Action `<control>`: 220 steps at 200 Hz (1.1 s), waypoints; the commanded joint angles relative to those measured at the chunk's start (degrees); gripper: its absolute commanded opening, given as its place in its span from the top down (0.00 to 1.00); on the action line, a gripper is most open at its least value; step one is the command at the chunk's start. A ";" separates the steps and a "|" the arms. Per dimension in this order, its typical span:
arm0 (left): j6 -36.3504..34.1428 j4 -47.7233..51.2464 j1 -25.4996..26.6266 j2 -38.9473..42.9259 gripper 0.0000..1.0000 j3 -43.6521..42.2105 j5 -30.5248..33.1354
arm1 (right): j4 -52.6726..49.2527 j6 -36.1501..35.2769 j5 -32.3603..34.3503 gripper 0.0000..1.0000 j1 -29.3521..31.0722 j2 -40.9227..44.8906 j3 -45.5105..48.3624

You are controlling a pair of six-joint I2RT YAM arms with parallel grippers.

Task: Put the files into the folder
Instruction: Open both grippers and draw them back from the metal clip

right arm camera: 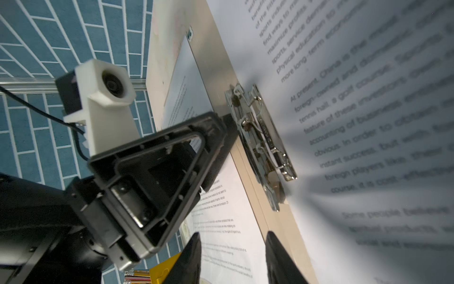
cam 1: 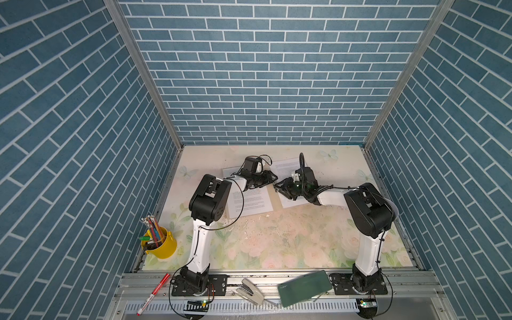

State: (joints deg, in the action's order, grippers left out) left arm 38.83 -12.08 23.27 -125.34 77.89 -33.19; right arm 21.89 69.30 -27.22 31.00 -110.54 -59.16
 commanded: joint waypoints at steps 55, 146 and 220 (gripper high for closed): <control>-1.04 4.25 0.11 5.20 0.28 -2.56 1.99 | -9.65 -12.42 2.64 0.57 -5.69 7.35 2.96; -3.53 9.90 0.11 13.84 0.03 -6.92 9.43 | -17.74 -27.37 9.29 0.26 -14.31 13.41 5.93; -6.11 13.86 0.13 24.19 0.00 -15.86 23.14 | -18.36 -34.05 13.84 0.02 -19.96 14.54 7.38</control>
State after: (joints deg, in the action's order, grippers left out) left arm 34.72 -1.26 23.29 -104.62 64.82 -17.56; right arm 4.40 39.72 -15.27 12.97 -96.42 -53.87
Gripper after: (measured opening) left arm 0.996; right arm 0.953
